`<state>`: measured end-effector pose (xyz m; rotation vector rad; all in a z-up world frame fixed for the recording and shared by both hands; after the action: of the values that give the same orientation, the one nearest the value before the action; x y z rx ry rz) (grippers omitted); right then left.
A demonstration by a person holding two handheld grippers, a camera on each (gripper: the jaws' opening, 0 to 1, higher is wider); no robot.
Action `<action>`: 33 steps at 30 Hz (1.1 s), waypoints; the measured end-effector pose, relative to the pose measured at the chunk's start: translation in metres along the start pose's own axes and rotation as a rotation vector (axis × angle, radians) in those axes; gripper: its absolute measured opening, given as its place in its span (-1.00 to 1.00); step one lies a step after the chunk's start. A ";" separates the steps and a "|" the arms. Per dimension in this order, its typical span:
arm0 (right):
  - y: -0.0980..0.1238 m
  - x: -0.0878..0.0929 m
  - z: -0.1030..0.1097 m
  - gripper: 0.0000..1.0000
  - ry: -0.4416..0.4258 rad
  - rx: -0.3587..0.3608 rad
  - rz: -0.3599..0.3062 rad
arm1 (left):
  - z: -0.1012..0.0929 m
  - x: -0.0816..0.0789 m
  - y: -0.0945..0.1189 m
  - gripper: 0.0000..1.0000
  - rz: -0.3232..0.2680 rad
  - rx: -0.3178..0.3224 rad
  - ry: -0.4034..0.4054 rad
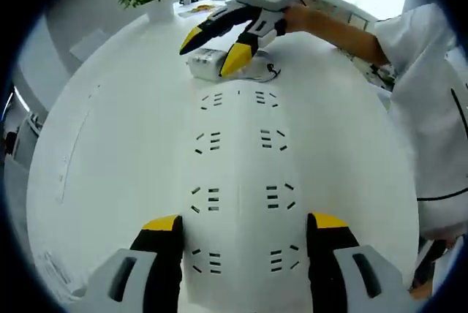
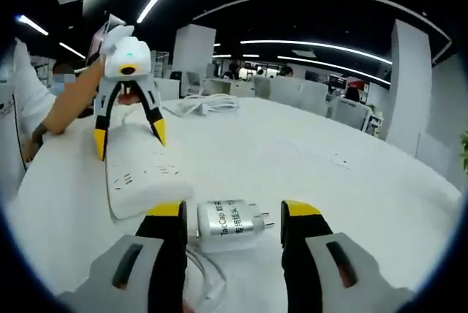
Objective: Straighten the power strip on the desk, plug the charger into it
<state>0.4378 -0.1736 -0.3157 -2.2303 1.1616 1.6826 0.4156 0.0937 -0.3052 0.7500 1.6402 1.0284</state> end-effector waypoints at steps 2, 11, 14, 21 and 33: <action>-0.002 0.002 0.000 -0.06 0.014 -0.007 0.007 | 0.000 0.000 0.000 0.40 0.002 0.000 0.001; 0.000 0.006 -0.004 -0.26 0.020 -0.091 -0.051 | -0.001 0.000 0.000 0.40 -0.007 0.003 0.002; 0.005 0.006 0.000 -0.27 0.023 -0.152 -0.063 | -0.001 0.000 0.000 0.40 -0.008 0.003 0.002; 0.017 0.004 0.015 -0.27 0.045 -0.311 -0.090 | -0.002 0.000 -0.001 0.40 -0.012 0.007 -0.004; 0.023 0.002 0.017 -0.26 0.140 -0.468 -0.096 | 0.000 0.000 0.000 0.40 -0.017 0.008 -0.004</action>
<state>0.4101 -0.1817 -0.3157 -2.6576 0.7190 1.9442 0.4158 0.0937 -0.3052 0.7420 1.6458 1.0079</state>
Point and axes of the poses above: the point that each gripper's makers call its tool centre point, and the gripper's own axes: y roughly backward along the fingers, z roughly to its left, x roughly out of its underside, the point moved 8 cm from there along y, roughly backward along the fingers, and after that the axes turned 13 degrees about y, right-handed, at the moved point
